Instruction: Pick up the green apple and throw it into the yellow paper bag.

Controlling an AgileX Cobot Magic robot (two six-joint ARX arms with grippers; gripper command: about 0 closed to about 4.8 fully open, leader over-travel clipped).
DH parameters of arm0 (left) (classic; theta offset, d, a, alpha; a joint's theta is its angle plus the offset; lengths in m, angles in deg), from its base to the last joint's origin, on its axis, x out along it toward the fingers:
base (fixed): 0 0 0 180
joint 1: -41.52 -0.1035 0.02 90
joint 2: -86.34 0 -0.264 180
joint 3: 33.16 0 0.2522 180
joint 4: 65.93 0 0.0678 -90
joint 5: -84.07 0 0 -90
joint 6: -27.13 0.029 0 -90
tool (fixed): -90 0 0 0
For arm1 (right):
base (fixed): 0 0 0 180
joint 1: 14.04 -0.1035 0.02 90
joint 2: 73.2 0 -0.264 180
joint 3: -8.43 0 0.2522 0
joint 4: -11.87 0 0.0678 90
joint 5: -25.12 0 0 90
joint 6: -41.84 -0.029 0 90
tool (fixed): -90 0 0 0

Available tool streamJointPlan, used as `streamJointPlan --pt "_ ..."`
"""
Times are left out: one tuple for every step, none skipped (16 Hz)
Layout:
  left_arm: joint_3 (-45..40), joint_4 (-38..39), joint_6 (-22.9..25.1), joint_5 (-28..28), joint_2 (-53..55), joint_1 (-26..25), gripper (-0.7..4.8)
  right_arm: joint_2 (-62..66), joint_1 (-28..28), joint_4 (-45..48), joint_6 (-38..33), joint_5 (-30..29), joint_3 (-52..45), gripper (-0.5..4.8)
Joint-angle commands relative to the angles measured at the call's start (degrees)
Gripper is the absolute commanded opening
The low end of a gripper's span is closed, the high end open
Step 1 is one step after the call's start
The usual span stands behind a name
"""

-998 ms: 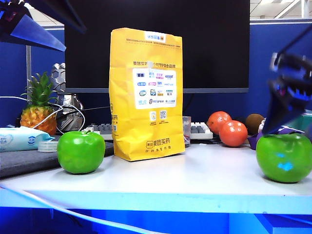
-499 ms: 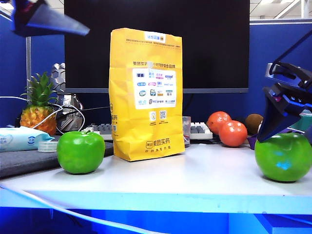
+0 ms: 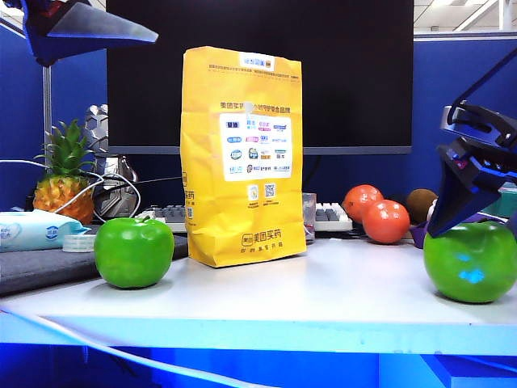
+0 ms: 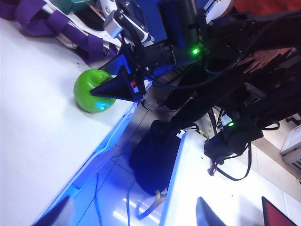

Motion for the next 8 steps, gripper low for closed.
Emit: streamJointPlan --pt "0.28 0.07 0.24 0.26 -0.13 -0.02 3.41 0.46 0.04 -3.85 0.20 0.98 -0.42 2.41" --pt "0.28 -0.02 0.24 0.15 -0.13 -0.02 3.41 0.46 0.09 -3.08 0.22 1.01 -0.42 1.67" --pt "0.28 -0.07 0.24 0.07 -0.13 -0.02 3.41 0.46 0.09 -2.08 0.20 0.90 -0.42 1.17" --pt "0.28 -0.85 0.22 -1.44 -0.13 -0.02 3.41 0.46 0.07 0.39 0.15 0.42 -0.26 1.06" --pt "0.31 -2.14 0.20 -3.13 -0.15 -0.02 3.41 0.46 0.07 1.60 0.15 -0.31 0.66 1.06" --pt "0.33 -4.02 -0.22 -3.82 -0.15 -0.02 3.41 0.46 0.07 2.03 0.13 -1.36 2.40 1.06" --pt "0.33 -6.27 -1.33 -3.98 -0.15 -0.02 3.41 0.44 0.07 1.92 0.11 -2.36 4.24 1.06" --pt "0.33 -8.85 -2.12 -4.85 -0.15 -0.02 3.41 0.44 0.00 1.57 0.07 -3.45 6.80 1.06"
